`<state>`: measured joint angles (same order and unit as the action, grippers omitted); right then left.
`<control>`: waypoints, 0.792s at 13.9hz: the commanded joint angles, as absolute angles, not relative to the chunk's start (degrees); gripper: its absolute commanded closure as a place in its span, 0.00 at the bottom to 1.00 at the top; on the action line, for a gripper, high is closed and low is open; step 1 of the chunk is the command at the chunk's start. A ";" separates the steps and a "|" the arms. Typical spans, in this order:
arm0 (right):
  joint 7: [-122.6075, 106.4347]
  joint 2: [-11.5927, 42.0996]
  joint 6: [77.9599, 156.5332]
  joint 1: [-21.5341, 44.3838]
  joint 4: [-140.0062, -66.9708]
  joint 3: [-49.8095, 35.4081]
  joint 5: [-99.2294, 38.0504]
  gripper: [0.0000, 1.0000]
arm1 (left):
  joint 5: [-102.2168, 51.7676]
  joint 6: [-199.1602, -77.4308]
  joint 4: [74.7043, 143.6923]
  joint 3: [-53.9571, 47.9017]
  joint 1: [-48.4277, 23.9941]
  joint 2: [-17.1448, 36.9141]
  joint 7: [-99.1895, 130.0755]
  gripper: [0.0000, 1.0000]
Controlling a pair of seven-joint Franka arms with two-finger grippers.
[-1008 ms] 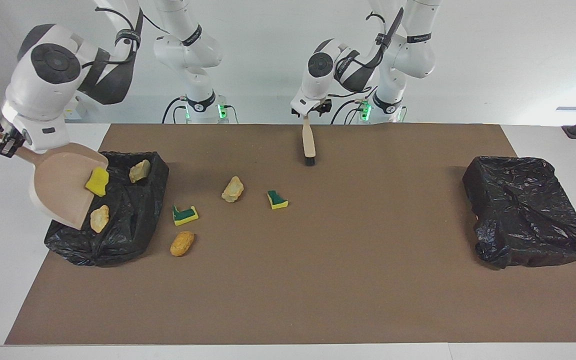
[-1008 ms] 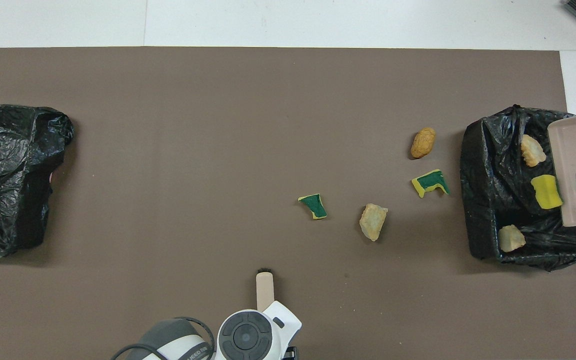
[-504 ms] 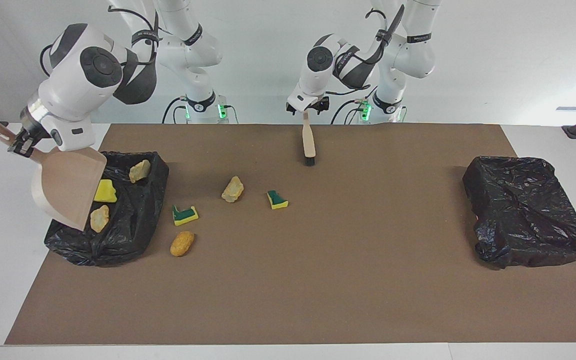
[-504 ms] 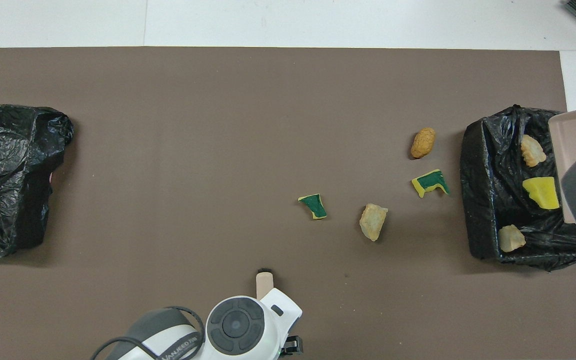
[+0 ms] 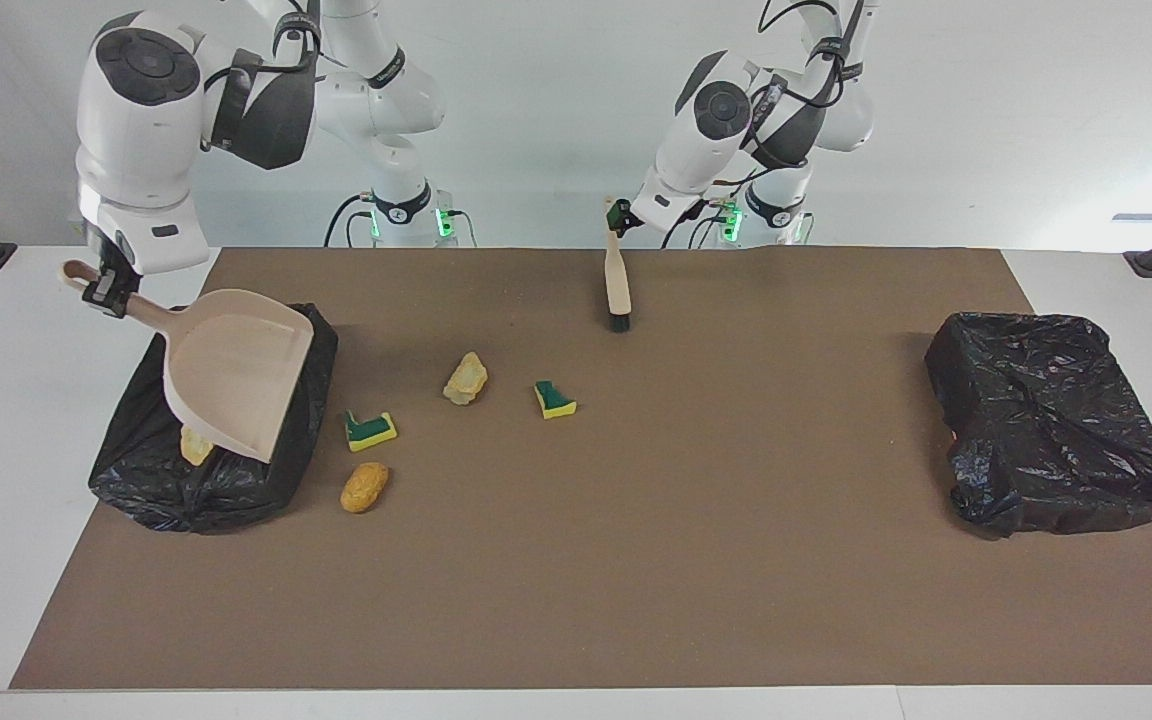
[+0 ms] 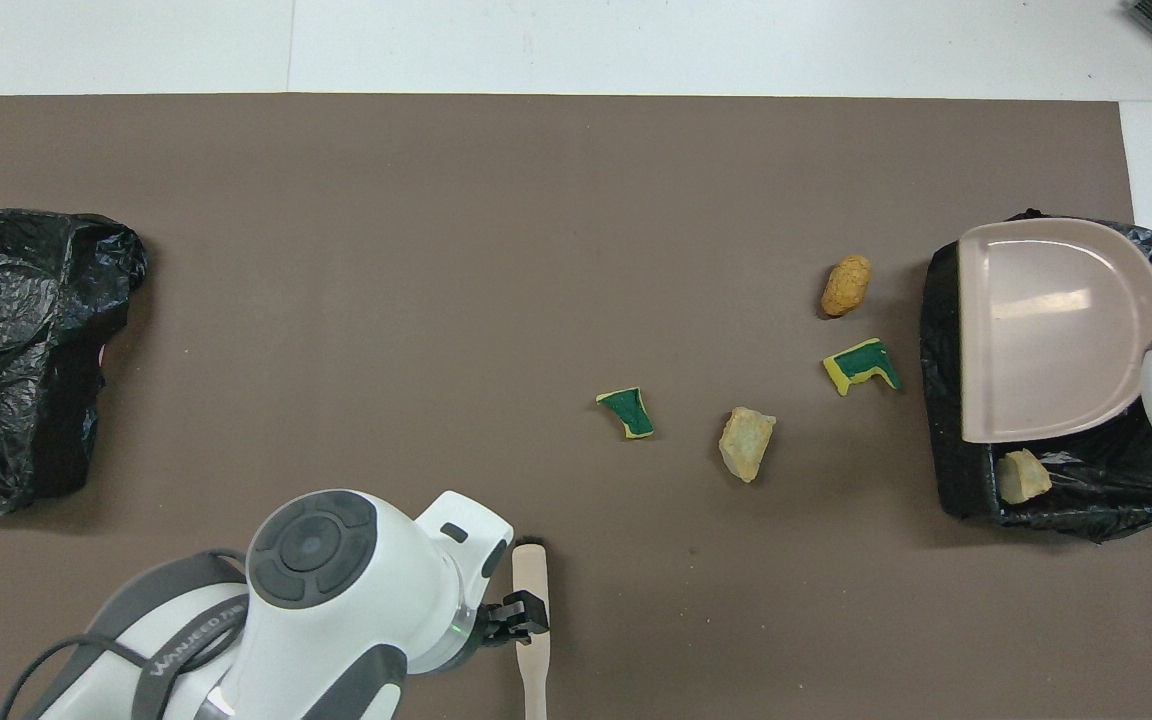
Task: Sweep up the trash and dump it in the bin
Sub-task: 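Bring the empty dustpan back over the table with the right gripper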
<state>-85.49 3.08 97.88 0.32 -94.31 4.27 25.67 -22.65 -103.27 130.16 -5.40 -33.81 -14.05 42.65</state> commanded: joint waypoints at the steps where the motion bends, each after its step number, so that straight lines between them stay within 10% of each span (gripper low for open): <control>1: -79.40 1.76 97.38 -0.09 -96.23 3.87 17.59 1.00 | -22.32 -99.41 126.05 -5.89 -29.98 -14.33 42.54 0.00; 11: -21.08 6.84 103.78 18.08 -102.04 2.46 6.07 1.00 | -11.97 -97.82 116.64 -5.80 -21.80 -11.87 26.04 0.00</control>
<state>-31.78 5.18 100.60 14.94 -101.26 2.12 7.73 -14.49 -100.09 119.79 -5.21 -23.79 -13.67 30.04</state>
